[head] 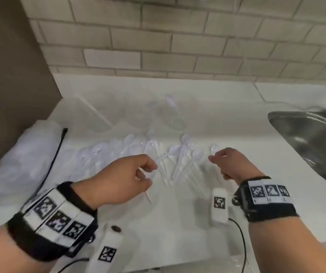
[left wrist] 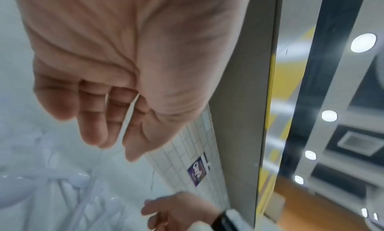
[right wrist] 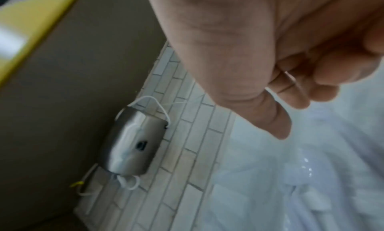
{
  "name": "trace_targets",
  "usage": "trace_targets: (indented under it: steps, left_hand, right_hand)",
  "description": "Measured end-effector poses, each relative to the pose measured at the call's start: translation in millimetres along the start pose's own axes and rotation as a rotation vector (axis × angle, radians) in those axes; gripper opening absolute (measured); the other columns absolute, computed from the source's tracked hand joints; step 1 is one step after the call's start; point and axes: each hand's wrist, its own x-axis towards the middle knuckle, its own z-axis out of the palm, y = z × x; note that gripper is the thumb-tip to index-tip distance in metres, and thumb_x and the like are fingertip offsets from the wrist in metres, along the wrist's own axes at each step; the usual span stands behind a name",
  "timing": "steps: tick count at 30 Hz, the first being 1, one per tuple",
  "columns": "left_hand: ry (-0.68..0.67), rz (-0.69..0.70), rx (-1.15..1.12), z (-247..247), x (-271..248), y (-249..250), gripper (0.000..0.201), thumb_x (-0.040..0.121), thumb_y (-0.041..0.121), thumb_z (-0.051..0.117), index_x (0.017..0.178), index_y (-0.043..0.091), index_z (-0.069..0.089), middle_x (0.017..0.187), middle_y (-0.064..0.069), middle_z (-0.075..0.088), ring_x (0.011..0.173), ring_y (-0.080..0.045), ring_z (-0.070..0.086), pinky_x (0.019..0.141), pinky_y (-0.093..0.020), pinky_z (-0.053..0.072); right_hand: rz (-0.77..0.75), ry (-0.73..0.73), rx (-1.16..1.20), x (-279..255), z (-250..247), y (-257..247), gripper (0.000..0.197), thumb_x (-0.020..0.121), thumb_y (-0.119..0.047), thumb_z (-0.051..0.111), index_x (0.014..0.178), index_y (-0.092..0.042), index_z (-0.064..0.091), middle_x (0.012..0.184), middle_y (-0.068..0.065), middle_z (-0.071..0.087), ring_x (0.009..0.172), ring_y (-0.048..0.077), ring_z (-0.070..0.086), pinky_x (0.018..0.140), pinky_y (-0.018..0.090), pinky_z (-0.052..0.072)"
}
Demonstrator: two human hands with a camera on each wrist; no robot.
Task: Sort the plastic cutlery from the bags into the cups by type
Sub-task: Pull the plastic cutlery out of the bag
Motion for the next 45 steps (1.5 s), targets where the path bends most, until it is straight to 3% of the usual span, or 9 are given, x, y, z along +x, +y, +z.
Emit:
trace_targets:
  steps: [4,10,15,19,22,28,34,38,45]
  left_hand:
    - [-0.047,-0.046,0.260,15.7,57.7,10.5,0.036,0.091,0.021,0.054,0.125,0.033,0.054,0.127,0.003,0.047,0.108,-0.016,0.053,0.084,-0.021,0.039]
    - [-0.237,-0.201,0.564,31.4,90.8,13.5,0.046,0.091,0.023,0.046,0.133,0.042,0.046,0.139,-0.003,0.037,0.126,-0.031,0.041,0.105,-0.044,0.035]
    - [-0.312,-0.111,0.523,32.1,101.9,16.2,0.042,0.094,0.015,0.041,0.135,0.013,0.051,0.141,-0.012,0.044,0.119,-0.026,0.047,0.102,-0.035,0.038]
    - [-0.329,-0.025,0.348,25.9,104.5,9.7,0.046,0.093,0.007,0.041,0.132,0.027,0.054,0.145,-0.002,0.045,0.130,-0.019,0.044,0.105,-0.027,0.036]
    - [-0.230,-0.043,0.258,14.7,108.5,2.4,0.044,0.092,0.003,0.039,0.118,0.030,0.061,0.136,0.000,0.050,0.120,-0.017,0.050,0.093,-0.023,0.041]
    - [-0.233,-0.116,0.361,16.6,118.9,0.9,0.048,0.094,0.002,0.043,0.138,0.017,0.047,0.141,-0.003,0.049,0.128,-0.019,0.048,0.100,-0.022,0.038]
    - [-0.292,-0.096,0.320,11.3,121.6,2.1,0.046,0.095,0.004,0.044,0.137,0.020,0.048,0.139,-0.003,0.052,0.127,-0.019,0.050,0.105,-0.028,0.039]
    - [-0.266,-0.094,0.336,8.0,123.4,1.5,0.038,0.095,0.001,0.044,0.131,0.006,0.054,0.134,-0.008,0.057,0.122,-0.025,0.054,0.103,-0.031,0.042]
    - [-0.353,-0.091,0.225,7.0,129.4,-4.5,0.056,0.090,-0.010,0.040,0.138,0.018,0.049,0.136,0.002,0.056,0.127,-0.012,0.050,0.103,-0.020,0.036]
  right_hand:
    - [0.120,0.025,-0.078,19.3,2.0,-9.1,0.020,0.090,-0.023,0.055,0.091,-0.003,0.058,0.069,0.008,0.055,0.064,0.025,0.055,0.062,0.029,0.047]
    - [0.032,0.041,-0.358,33.0,22.9,-15.1,0.030,0.089,-0.010,0.049,0.117,-0.002,0.054,0.120,0.016,0.059,0.110,0.033,0.059,0.076,0.033,0.047]
    - [-0.041,-0.057,-0.387,23.9,38.8,-35.5,0.040,0.089,-0.005,0.043,0.129,-0.009,0.049,0.124,0.014,0.058,0.107,0.032,0.061,0.089,0.038,0.052]
    - [-0.105,-0.189,-0.448,16.0,45.1,-48.8,0.030,0.091,0.000,0.040,0.113,-0.003,0.060,0.111,0.014,0.062,0.095,0.029,0.062,0.081,0.035,0.051]
    - [-0.102,-0.192,-0.487,17.4,40.0,-49.6,0.028,0.097,-0.029,0.046,0.080,-0.008,0.053,0.080,0.004,0.053,0.069,0.020,0.054,0.070,0.029,0.047]
    - [-0.146,-0.185,-0.622,16.4,64.3,-55.9,0.090,0.052,-0.089,0.059,0.107,-0.018,0.055,0.107,0.003,0.054,0.100,0.021,0.055,0.083,0.030,0.047]
    - [-0.204,-0.056,-0.783,10.2,78.7,-64.0,0.086,0.074,-0.066,0.066,0.130,-0.006,0.042,0.127,0.010,0.045,0.120,0.027,0.043,0.089,0.033,0.038]
    - [-0.204,-0.088,-0.820,14.4,80.5,-72.4,0.061,0.084,-0.050,0.063,0.125,-0.008,0.047,0.126,0.009,0.047,0.118,0.026,0.046,0.083,0.031,0.039]
    - [-0.198,-0.164,-0.774,28.3,90.9,-83.0,0.040,0.084,-0.028,0.064,0.115,-0.004,0.054,0.113,0.011,0.057,0.101,0.027,0.058,0.084,0.034,0.051]
